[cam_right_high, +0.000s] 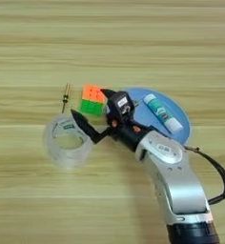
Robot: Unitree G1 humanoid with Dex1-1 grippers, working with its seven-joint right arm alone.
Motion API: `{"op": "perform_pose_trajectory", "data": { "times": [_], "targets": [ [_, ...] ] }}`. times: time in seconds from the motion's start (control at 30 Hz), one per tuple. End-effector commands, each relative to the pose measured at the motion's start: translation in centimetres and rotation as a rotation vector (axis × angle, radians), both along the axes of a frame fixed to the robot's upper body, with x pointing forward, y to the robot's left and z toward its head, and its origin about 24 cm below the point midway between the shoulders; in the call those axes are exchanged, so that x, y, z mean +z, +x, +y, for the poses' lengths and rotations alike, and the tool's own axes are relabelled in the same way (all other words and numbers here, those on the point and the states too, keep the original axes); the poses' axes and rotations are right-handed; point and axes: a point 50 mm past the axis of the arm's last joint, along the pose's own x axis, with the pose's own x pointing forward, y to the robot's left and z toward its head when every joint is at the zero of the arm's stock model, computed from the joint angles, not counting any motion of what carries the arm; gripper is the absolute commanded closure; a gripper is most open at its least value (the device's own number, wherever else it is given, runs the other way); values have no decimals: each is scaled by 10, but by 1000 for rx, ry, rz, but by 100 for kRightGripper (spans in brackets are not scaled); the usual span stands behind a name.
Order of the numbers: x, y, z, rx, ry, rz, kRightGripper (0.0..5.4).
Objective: Move the objects on the table
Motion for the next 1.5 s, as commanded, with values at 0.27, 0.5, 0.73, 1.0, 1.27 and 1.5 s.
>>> {"op": "perform_pose_trajectory", "data": {
  "times": [0.27,0.5,0.73,1.0,1.27,1.5],
  "targets": [
    [5,1,2,15,-54,15,3],
    [-2,4,0,-12,-48,64,3],
    [-8,6,0,-29,-41,95,52],
    [-16,5,6,-23,-19,137,125],
    [-20,6,5,-29,-20,151,213],
    [-27,7,3,-38,-24,172,279]
  ]
}}
